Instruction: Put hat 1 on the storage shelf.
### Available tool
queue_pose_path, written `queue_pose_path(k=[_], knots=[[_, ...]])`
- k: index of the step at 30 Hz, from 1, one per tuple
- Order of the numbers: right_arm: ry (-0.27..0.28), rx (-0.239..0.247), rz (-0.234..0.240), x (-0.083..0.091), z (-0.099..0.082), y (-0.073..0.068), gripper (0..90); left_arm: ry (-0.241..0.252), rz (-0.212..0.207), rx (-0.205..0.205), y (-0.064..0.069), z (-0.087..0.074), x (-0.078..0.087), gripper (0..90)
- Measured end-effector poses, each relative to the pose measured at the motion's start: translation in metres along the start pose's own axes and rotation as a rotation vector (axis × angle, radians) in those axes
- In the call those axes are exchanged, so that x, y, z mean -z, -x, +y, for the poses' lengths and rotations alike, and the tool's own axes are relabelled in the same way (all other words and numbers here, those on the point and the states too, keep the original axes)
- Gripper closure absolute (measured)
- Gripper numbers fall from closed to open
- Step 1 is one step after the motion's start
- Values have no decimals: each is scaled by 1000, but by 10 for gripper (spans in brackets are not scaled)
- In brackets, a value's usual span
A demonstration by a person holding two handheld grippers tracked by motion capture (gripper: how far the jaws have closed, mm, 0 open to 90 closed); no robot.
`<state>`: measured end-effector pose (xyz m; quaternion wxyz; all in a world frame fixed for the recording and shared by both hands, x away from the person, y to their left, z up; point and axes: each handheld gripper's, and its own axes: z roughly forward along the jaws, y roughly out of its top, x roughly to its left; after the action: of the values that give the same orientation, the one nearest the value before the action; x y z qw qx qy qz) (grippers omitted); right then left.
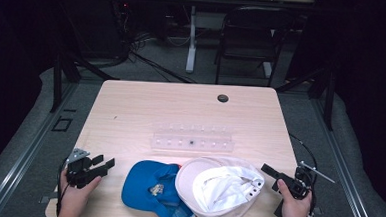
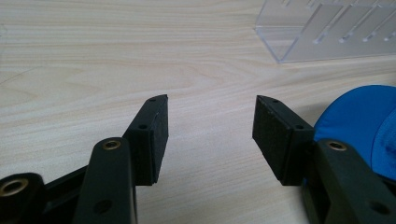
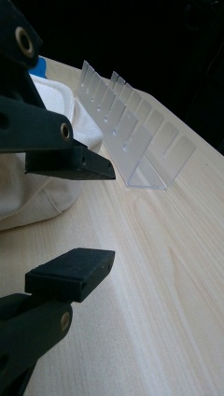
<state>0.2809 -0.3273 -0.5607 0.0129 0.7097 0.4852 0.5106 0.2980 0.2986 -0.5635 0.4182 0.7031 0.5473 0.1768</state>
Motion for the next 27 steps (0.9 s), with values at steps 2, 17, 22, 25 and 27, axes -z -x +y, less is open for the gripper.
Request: queue_pose_path(k=[2,17,22,25,27], knots=[[0,8,0,4,1,-3,525,-7,3,-6,1,0,0,461],[-169,30,-3,17,8,-35,520,-3,5,-9,1,-1,1,456],[-279,26,-16,26,6,-39,524,-12,-1,-19,3,-1,1,455],[-285,29,-22,29,5,-40,524,-3,3,-16,4,-1,0,454],[-295,24,-4,33,4,-39,524,-10,-2,-17,3,-1,0,453]])
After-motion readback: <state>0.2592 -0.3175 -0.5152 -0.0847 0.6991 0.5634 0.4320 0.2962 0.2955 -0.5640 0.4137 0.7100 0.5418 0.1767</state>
